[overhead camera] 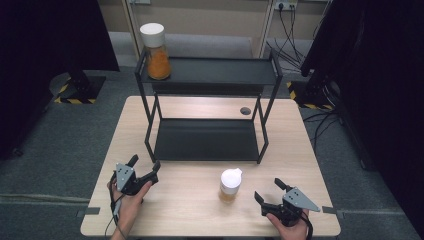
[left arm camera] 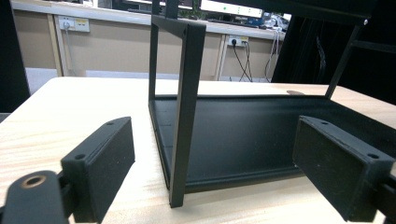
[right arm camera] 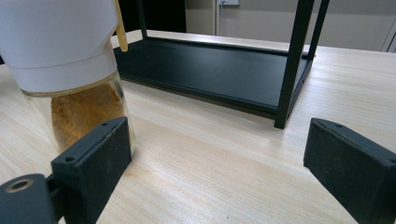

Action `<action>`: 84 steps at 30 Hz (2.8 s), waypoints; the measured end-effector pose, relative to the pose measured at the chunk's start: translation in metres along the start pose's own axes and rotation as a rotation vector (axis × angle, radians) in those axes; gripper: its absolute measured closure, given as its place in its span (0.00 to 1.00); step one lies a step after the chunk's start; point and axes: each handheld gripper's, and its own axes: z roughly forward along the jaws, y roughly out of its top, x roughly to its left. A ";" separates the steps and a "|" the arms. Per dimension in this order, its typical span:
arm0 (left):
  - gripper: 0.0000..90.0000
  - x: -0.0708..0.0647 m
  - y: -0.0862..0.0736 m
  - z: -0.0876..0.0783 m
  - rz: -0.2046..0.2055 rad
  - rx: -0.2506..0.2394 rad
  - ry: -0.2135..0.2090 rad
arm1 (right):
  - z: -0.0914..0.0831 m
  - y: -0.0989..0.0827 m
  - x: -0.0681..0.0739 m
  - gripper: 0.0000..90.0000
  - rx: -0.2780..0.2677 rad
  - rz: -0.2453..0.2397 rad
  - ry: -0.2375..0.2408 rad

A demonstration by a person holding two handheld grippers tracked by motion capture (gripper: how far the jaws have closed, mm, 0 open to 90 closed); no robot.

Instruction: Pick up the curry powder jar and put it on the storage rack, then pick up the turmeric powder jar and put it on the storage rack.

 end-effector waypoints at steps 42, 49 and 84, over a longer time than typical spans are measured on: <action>0.13 -0.004 -0.008 0.004 0.048 0.006 -0.024 | 0.003 -0.001 -0.007 0.08 -0.010 0.029 0.054; 0.13 -0.003 -0.008 0.004 0.033 0.006 -0.024 | 0.007 0.005 -0.001 0.08 -0.024 0.009 0.137; 0.13 -0.002 -0.006 0.005 0.022 0.015 -0.021 | 0.074 0.026 0.021 0.34 0.043 -0.082 0.294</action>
